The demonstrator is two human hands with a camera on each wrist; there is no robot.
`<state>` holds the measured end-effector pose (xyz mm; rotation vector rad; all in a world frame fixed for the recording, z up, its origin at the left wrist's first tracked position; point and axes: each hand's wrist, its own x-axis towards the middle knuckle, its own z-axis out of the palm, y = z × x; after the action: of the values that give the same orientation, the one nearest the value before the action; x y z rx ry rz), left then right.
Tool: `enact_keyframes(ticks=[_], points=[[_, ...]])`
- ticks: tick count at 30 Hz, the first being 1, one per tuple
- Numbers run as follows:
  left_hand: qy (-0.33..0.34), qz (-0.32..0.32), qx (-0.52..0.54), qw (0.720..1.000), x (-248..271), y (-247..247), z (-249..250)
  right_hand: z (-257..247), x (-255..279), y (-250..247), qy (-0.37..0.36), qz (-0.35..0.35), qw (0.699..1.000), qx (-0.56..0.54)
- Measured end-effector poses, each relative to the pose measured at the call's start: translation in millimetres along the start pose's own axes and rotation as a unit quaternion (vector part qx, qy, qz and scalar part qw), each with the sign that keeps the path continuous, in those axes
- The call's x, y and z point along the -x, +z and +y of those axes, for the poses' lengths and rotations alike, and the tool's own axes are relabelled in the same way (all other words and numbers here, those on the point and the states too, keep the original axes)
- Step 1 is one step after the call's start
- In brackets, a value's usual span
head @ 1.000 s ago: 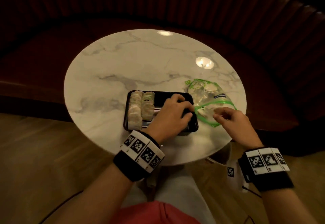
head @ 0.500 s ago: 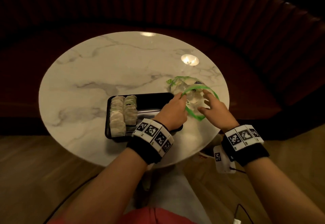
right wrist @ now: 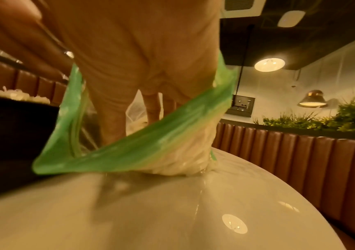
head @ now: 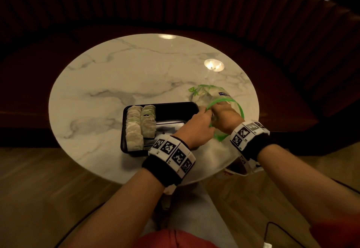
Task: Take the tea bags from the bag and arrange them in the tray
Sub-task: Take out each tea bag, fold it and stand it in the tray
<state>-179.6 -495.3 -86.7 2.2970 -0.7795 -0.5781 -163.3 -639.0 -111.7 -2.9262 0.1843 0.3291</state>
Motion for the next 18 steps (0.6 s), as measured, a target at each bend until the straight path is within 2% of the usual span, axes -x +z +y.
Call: enact_keyframes(ticks=[5, 10, 12, 18], points=[[-0.001, 0.003, 0.017, 1.000, -0.5, -1.4, -1.3, -8.1, 0.7, 0.7, -0.001, 0.006, 1.000, 0.000], [0.006, 0.005, 0.027, 1.000, 1.3, -4.4, -2.9, -1.3, 0.1, -0.1, -0.015, 0.056, 0.998, -0.014], [0.005, 0.004, 0.027, 1.000, 1.5, -4.9, -2.0, -1.4, 0.9, -2.0, -0.014, 0.048, 0.999, -0.003], [0.007, 0.002, 0.025, 1.000, -2.1, -3.1, -0.6, -14.5, -4.1, -11.7, 0.018, -0.041, 0.996, 0.071]])
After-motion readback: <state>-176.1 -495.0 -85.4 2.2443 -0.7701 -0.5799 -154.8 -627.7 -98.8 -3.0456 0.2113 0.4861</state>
